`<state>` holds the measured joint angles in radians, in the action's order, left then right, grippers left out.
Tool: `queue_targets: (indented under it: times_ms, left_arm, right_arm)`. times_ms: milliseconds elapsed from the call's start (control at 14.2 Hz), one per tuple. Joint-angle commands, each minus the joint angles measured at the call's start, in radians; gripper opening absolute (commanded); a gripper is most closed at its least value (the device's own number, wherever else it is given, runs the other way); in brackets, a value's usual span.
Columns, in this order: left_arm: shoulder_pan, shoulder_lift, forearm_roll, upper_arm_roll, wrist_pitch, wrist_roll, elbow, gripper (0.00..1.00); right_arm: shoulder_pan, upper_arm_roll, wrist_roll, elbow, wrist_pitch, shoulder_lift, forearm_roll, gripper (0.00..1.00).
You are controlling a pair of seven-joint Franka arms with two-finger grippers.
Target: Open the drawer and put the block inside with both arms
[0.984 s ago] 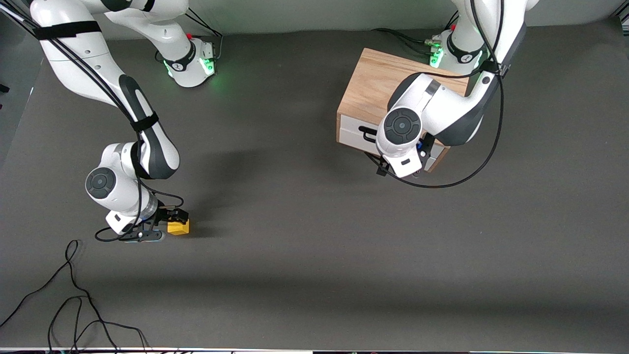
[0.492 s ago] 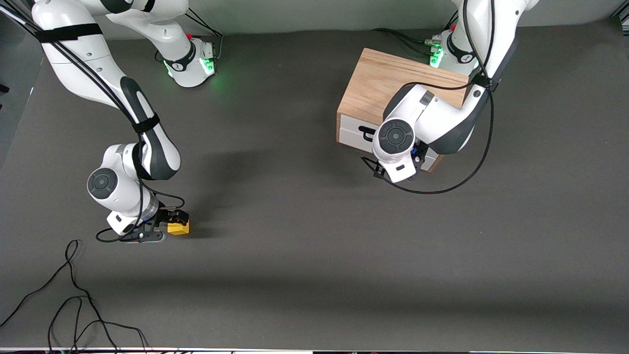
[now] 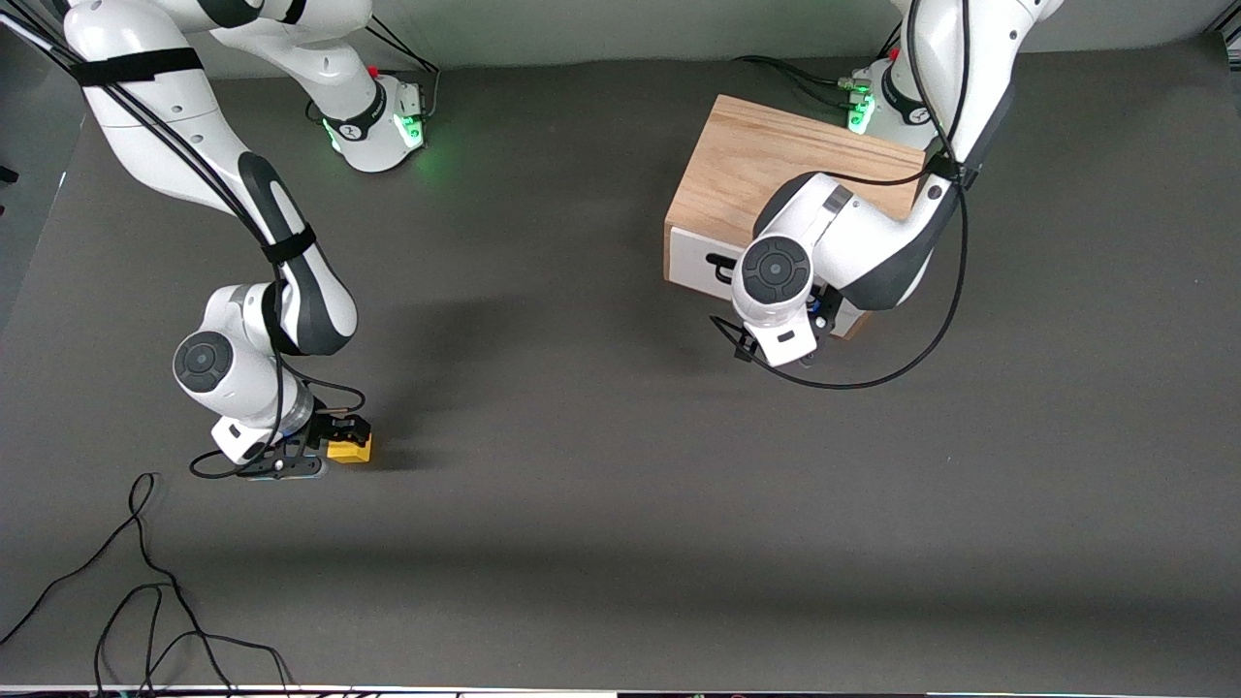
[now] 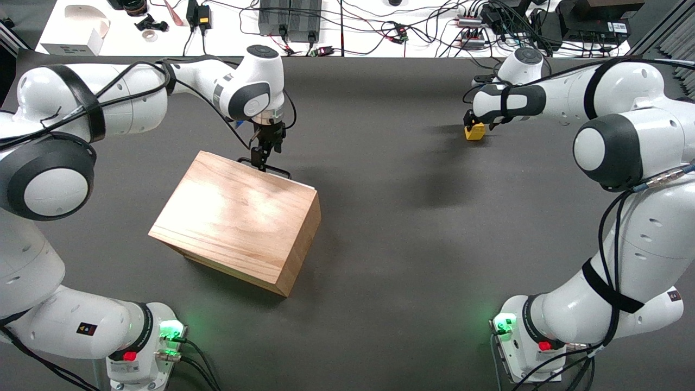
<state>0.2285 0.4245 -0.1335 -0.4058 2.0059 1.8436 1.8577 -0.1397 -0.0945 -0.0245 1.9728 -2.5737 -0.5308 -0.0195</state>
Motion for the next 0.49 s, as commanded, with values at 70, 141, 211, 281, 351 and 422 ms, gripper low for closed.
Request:
queue_targets:
  times_ms: [70, 141, 211, 281, 351, 422]
  left_arm:
    - [0.005, 0.069, -0.037, -0.001, -0.001, 0.023, -0.119, 1.00]
    - [0.005, 0.088, -0.044, -0.001, -0.002, 0.023, -0.147, 1.00]
    - [0.005, 0.103, -0.050, -0.001, -0.003, 0.025, -0.176, 1.00]
    - [0.005, 0.118, -0.052, -0.001, -0.003, 0.023, -0.199, 1.00]
    - [0.005, 0.131, -0.054, 0.001, -0.001, 0.023, -0.219, 1.00]
    - [0.008, 0.141, -0.057, -0.001, 0.004, 0.023, -0.235, 1.00]
  right_arm:
    - [0.000, 0.001, 0.017, -0.011, -0.028, -0.014, -0.005, 0.89]
    - [0.002, 0.001, 0.017, -0.006, -0.037, -0.015, -0.005, 0.89]
    - [0.000, 0.001, 0.017, -0.005, -0.046, -0.021, -0.005, 0.89]
    - [0.000, 0.001, 0.017, -0.005, -0.046, -0.023, -0.005, 0.89]
    - [0.000, 0.001, 0.017, -0.005, -0.046, -0.024, -0.005, 0.86]
    - [0.002, 0.001, 0.017, -0.005, -0.048, -0.024, -0.005, 0.83]
